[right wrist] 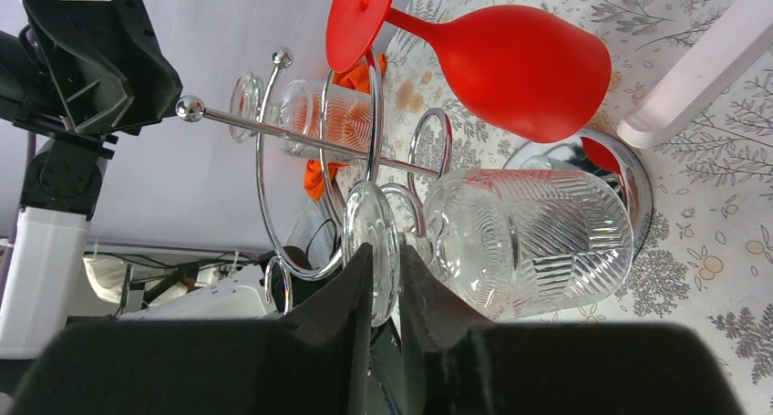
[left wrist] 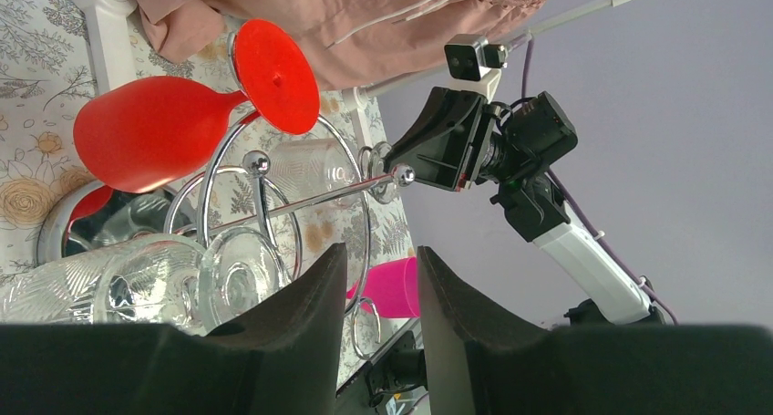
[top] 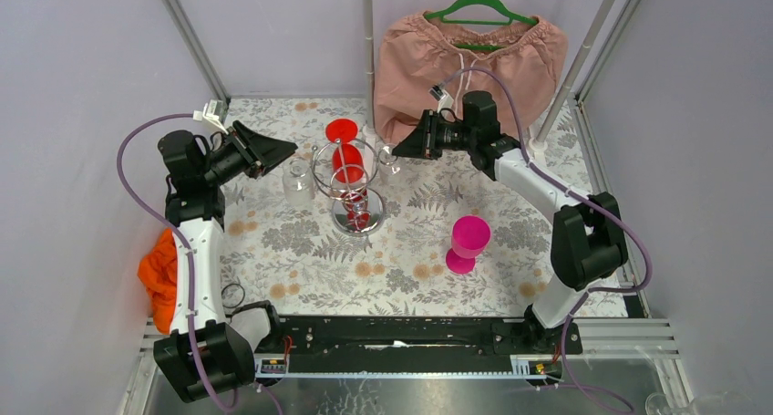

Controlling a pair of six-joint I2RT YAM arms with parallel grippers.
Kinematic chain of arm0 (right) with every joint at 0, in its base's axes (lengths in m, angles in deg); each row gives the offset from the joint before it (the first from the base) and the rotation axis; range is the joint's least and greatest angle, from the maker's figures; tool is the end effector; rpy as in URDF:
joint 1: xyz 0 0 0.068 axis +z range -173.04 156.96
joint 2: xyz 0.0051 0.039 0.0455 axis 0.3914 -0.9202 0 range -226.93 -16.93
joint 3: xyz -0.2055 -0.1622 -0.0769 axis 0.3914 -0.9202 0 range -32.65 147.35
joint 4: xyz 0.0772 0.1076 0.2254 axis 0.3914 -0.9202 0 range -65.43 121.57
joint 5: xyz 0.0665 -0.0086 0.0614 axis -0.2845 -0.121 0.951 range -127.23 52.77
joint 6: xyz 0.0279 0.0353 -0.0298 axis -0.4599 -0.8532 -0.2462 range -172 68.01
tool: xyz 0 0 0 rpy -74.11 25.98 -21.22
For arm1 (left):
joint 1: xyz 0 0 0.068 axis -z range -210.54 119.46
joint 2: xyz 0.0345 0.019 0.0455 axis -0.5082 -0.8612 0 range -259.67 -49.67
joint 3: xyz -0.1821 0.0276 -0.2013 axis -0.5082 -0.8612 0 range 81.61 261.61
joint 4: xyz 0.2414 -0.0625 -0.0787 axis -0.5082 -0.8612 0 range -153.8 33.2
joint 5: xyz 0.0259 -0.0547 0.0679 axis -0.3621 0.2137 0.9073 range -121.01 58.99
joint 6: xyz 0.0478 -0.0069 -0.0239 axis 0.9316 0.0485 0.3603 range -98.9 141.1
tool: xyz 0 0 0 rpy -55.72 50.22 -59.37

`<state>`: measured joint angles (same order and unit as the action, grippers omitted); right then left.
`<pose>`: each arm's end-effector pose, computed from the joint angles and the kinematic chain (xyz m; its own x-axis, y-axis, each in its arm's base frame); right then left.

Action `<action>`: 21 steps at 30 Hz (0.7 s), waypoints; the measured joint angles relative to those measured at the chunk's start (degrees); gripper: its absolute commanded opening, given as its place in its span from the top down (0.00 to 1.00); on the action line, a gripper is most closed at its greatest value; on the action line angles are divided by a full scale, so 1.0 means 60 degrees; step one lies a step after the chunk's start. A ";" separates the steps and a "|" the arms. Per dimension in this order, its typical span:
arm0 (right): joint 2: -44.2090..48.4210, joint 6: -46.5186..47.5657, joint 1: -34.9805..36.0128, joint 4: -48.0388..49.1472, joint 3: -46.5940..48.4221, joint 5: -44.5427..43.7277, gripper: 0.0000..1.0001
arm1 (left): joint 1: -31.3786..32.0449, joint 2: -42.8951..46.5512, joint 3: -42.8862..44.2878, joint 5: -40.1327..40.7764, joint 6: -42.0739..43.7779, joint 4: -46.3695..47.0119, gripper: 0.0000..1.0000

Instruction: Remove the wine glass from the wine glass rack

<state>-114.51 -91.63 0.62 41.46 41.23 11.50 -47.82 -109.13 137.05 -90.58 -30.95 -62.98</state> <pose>0.3537 0.1841 0.3084 -0.7637 0.1246 -0.6335 -0.5794 0.3007 0.7576 0.2240 0.0376 0.3673 -0.6243 -0.6125 -0.4850 0.2726 0.4110 -0.8699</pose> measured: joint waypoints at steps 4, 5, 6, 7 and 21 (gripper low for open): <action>0.0131 0.0255 0.0000 -0.0335 0.0018 -0.0215 0.86 | 0.0000 0.0004 0.0000 0.0000 0.0000 0.0000 0.59; 0.0168 0.0306 0.0000 -0.0382 0.0022 -0.0226 0.87 | 0.0000 0.0004 0.0000 0.0000 0.0000 0.0004 0.59; 0.0204 0.0346 0.0000 -0.0433 0.0022 -0.0251 0.89 | 0.0000 0.0004 -0.0004 0.0000 0.0000 0.0004 0.59; 0.0226 0.0361 0.0000 -0.0477 0.0022 -0.0273 0.92 | 0.0000 0.0004 -0.0015 0.0000 0.0000 0.0004 0.59; 0.0262 -0.0707 0.0000 -0.0554 0.0022 -0.0441 1.00 | 0.0000 0.0004 -0.0106 -0.0004 0.0007 -0.0004 0.60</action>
<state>-112.94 -95.87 0.62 38.14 41.36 8.85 -47.82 -109.11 136.42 -90.60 -30.91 -63.00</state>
